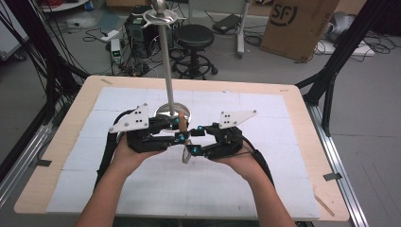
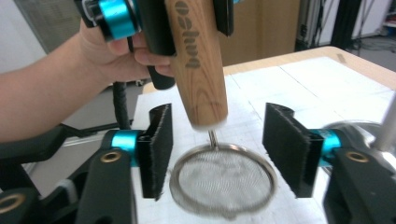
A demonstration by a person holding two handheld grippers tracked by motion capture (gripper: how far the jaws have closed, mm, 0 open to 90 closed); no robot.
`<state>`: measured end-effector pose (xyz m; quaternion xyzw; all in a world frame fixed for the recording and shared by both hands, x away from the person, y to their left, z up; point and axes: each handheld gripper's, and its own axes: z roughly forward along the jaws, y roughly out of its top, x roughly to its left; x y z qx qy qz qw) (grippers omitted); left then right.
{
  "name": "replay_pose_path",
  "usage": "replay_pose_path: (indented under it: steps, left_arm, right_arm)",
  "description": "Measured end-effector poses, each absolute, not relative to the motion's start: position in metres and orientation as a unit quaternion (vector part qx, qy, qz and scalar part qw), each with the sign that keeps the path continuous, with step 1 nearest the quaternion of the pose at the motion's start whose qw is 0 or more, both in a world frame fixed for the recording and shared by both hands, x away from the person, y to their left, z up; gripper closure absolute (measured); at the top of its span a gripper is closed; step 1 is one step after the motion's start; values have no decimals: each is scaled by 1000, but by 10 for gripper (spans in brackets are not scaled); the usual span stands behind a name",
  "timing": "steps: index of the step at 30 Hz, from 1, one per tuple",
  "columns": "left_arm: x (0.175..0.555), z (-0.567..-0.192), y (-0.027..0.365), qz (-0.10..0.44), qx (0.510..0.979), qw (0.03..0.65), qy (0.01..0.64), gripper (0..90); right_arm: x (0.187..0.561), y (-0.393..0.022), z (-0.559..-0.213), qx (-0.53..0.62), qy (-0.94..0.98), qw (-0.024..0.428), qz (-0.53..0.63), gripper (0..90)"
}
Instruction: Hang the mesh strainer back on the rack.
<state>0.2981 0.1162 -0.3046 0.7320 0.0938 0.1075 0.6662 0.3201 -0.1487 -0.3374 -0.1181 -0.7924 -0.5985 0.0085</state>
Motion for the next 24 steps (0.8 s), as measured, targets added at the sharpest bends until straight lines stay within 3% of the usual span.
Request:
replay_pose_path:
  steps: [10, 24]
  left_arm:
    - [300, -303, 133, 120, 735, 658, 113, 686]
    - [302, -300, 161, 136, 732, 654, 135, 686]
  right_arm:
    - [316, -178, -342, -152, -800, -39, -579, 333]
    - [305, -234, -360, -210, -781, -114, -577, 309]
